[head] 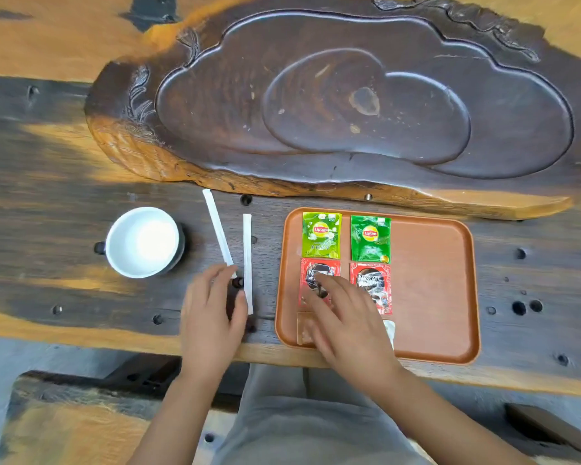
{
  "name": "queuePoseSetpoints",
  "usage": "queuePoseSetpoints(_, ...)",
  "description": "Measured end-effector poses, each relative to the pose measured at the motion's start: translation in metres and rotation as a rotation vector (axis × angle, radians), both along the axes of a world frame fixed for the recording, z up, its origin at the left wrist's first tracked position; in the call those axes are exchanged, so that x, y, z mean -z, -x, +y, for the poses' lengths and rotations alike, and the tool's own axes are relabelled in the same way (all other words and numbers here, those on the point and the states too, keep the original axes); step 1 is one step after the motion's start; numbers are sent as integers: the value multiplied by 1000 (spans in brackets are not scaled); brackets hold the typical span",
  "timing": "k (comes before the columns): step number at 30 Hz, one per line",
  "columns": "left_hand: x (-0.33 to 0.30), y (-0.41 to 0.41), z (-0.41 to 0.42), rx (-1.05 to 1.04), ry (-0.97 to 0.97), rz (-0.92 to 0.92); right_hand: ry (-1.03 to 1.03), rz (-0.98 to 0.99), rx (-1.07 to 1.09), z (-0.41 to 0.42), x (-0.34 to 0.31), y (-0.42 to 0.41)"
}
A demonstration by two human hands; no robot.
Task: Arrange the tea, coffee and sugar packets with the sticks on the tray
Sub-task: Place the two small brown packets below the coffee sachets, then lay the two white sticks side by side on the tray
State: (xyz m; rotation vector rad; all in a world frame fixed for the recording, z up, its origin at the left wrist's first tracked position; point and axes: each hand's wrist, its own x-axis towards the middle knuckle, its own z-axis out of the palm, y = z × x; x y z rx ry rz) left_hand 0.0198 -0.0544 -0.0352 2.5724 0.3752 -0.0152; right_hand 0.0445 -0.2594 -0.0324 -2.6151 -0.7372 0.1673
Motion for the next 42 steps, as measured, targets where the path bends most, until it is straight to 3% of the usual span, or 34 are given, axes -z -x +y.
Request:
queuePoseSetpoints(5,19,-38,12,-214,75,57,-17,136,-15,69,13,-30)
queuePoseSetpoints(11,37,-56,11,-319,94,82,150,335,57,119,19,-52)
queuePoseSetpoints(16,39,-53,16,-312,93,81,291,332,54,122,26,-53)
queuePoseSetpoints(20,38,-50,20,-367,97,80,279,334,155,124,28,-49)
queuePoseSetpoints(23,38,-52,21,-420,95,105,170,330,183,124,26,-48)
queuePoseSetpoints(29,26,-56,19,-490,127,194,-181,576,414,105,13,-52)
queuePoseSetpoints(35,-12,-54,-5,-618,419,228,-373,707,548,56,-4,-52)
queuePoseSetpoints(42,-30,-52,-76,-417,698,279,-472,667,780,-32,-19,-45)
